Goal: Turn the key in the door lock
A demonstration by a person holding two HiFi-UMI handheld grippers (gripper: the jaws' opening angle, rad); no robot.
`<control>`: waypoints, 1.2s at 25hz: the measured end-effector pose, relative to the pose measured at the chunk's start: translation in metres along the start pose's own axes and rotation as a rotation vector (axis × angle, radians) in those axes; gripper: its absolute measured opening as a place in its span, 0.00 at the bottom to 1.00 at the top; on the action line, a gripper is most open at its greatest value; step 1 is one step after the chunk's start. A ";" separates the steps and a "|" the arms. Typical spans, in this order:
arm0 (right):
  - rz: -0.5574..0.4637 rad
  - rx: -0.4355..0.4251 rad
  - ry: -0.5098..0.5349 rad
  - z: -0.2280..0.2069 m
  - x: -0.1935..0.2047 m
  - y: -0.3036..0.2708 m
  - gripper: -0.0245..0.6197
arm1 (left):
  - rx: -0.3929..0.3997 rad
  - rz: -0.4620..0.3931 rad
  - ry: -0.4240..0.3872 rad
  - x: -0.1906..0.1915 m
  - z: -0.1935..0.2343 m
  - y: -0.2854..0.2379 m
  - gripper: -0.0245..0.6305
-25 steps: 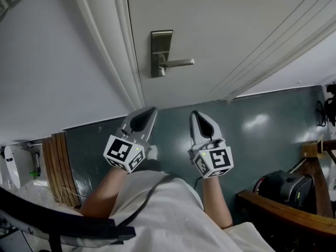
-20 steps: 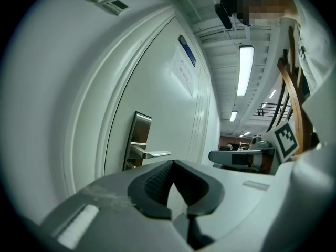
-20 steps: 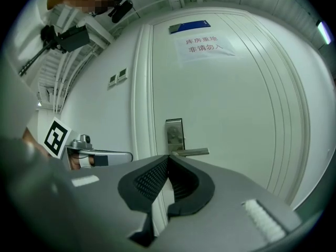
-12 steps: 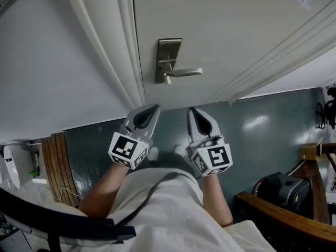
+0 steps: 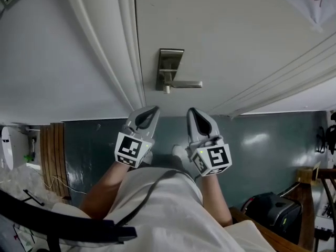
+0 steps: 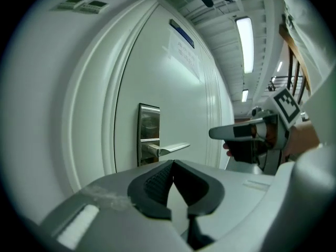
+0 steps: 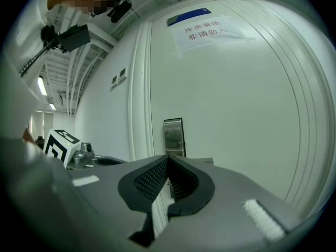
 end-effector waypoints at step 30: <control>0.115 -0.214 0.062 -0.071 -0.008 -0.031 0.05 | -0.325 0.380 -0.814 0.053 -0.014 -0.103 0.33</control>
Point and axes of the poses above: the fingertips, and each gripper's own axes: y backward along the fingers, z to its left, x out of its underside, the point moved 5 cm from there along y, backward along the fingers, and after that the axes turned 12 degrees about -y, right-handed, at the moved point
